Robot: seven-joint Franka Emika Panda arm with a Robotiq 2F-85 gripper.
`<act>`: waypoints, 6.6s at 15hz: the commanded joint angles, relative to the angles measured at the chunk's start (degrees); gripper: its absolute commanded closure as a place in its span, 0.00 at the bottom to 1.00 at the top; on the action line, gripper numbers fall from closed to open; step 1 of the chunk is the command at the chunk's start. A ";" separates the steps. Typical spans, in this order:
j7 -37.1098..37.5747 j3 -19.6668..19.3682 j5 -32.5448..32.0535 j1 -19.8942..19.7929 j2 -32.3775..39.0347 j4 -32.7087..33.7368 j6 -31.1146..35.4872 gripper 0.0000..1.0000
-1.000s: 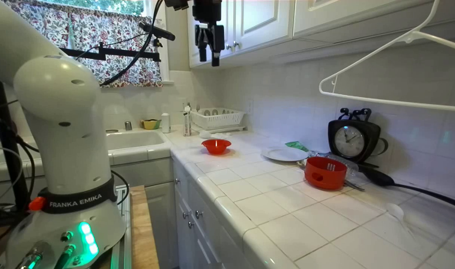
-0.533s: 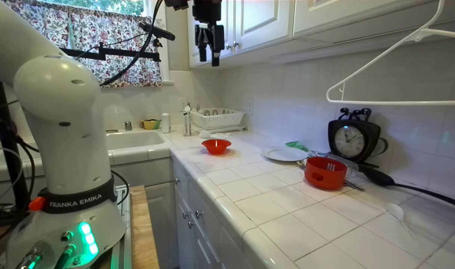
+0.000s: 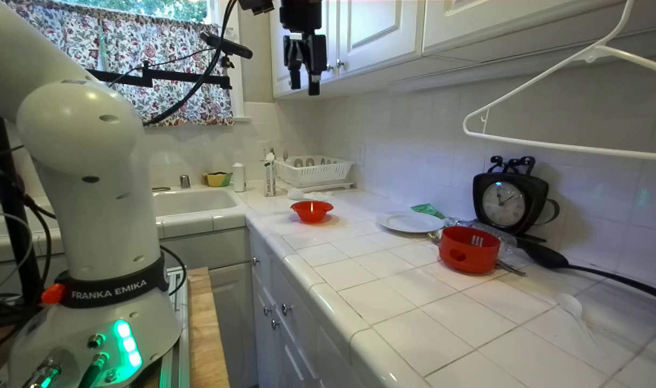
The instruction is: Put the hanger on the countertop
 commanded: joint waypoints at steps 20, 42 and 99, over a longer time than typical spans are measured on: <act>-10.02 -10.40 -22.07 -14.60 14.39 7.51 22.82 0.00; -29.14 -24.38 -10.04 -9.70 30.10 14.87 54.79 0.00; -1.10 -10.99 -11.14 -22.52 19.88 4.75 58.61 0.94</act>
